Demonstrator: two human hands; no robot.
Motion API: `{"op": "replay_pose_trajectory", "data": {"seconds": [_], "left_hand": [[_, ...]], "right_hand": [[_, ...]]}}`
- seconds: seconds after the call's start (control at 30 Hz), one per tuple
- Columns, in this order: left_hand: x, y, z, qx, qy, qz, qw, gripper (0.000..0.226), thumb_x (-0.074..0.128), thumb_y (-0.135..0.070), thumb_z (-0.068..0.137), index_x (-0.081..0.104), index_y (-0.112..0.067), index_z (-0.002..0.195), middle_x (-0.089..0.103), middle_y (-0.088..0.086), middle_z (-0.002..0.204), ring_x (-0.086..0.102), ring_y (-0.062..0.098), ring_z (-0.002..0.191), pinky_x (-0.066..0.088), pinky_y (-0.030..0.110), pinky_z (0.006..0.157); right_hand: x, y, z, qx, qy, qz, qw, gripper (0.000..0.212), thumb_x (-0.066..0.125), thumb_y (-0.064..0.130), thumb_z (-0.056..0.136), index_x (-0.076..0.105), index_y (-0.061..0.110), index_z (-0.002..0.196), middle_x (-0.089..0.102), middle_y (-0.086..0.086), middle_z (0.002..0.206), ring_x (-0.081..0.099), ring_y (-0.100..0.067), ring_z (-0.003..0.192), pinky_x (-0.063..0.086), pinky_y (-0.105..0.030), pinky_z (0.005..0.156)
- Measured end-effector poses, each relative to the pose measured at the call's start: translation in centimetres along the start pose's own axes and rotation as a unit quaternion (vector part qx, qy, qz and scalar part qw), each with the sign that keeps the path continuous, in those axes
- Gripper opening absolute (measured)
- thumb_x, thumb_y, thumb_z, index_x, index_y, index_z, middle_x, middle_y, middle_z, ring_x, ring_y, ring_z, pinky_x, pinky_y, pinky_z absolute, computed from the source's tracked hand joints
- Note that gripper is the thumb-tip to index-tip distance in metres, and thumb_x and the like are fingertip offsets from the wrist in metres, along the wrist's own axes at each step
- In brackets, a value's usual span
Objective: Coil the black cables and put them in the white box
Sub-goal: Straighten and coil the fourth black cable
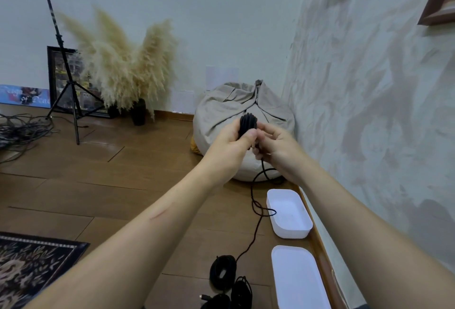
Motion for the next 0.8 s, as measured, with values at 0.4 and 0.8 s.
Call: {"op": "replay_pose_trajectory", "data": {"seconds": [0.4, 0.8], "left_hand": [[-3.3, 4.7, 1.8, -0.026, -0.202, 0.2, 0.958, 0.013, 0.054, -0.016, 0.103, 0.054, -0.003, 0.099, 0.065, 0.011, 0.092, 0.059, 0.028, 0.086, 0.044, 0.039, 0.074], [-2.2, 6.2, 0.7, -0.089, 0.043, 0.152, 0.983, 0.018, 0.04, -0.021, 0.108, 0.058, -0.021, 0.108, 0.062, -0.005, 0.105, 0.058, 0.014, 0.105, 0.045, 0.033, 0.095]], "right_hand": [[5.2, 0.3, -0.5, -0.001, 0.154, -0.306, 0.939, 0.019, 0.049, 0.007, 0.099, 0.063, 0.005, 0.087, 0.057, 0.003, 0.063, 0.047, -0.001, 0.049, 0.036, -0.015, 0.053], [1.3, 0.9, -0.2, -0.117, 0.017, -0.464, 0.878, 0.01, 0.068, 0.031, 0.091, 0.076, 0.031, 0.084, 0.068, 0.014, 0.077, 0.059, -0.008, 0.078, 0.048, -0.037, 0.075]]}}
Point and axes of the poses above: each hand's wrist, its own z-axis towards the middle knuckle, its own x-axis out of the palm, y = z × x, the point moved 2 cm from there along z, towards the middle knuckle
